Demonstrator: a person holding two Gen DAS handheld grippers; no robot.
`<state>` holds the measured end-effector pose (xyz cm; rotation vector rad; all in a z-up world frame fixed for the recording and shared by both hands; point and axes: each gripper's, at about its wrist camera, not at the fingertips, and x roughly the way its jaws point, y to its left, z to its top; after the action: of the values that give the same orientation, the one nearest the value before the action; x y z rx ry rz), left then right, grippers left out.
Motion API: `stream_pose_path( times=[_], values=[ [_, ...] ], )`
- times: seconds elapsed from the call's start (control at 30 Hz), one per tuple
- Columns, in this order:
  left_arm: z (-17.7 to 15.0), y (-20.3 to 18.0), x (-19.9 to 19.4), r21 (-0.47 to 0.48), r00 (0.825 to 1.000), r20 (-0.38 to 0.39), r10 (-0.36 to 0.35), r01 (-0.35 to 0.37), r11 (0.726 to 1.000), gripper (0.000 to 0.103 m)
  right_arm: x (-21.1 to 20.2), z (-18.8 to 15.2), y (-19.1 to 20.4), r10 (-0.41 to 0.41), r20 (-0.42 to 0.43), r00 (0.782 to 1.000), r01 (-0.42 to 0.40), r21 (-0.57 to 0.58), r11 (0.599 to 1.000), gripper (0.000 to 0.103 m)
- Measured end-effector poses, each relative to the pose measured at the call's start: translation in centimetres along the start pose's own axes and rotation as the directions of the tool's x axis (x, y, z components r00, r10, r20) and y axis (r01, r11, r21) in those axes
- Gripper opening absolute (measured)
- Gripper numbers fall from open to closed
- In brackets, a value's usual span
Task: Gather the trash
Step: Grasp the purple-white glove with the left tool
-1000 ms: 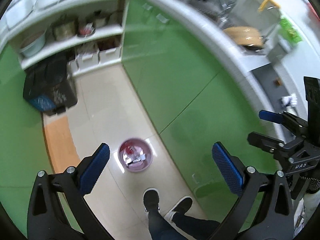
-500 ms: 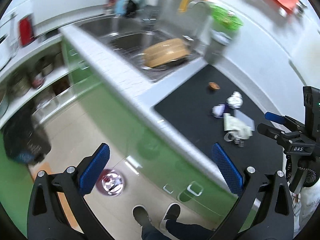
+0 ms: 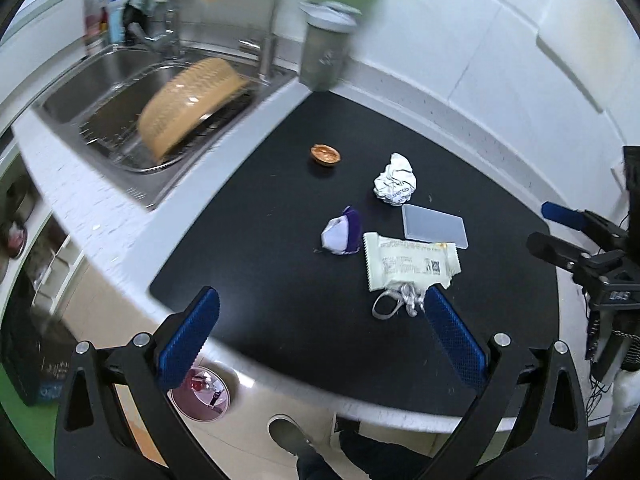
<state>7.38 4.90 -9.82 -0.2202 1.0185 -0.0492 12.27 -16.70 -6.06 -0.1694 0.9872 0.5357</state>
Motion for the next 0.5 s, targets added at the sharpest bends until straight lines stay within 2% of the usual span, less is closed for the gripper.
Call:
stream_pose_path(
  times=[0.17,0.5],
  values=[
    [2.2,-1.6,4.7,0.027,0.999,-0.048,0.016,-0.015,1.0,0.1,1.1,0.8,-1.9,-0.006,-0.014,1.0,0.006,0.015,1.0,0.097],
    [4.0,-2.1,11.2,0.021,0.993,-0.116,0.024,-0.022,1.0,0.1,3.5,1.6,-4.3,0.0,-0.053,0.999,0.001,0.022,1.0,0.097]
  ],
)
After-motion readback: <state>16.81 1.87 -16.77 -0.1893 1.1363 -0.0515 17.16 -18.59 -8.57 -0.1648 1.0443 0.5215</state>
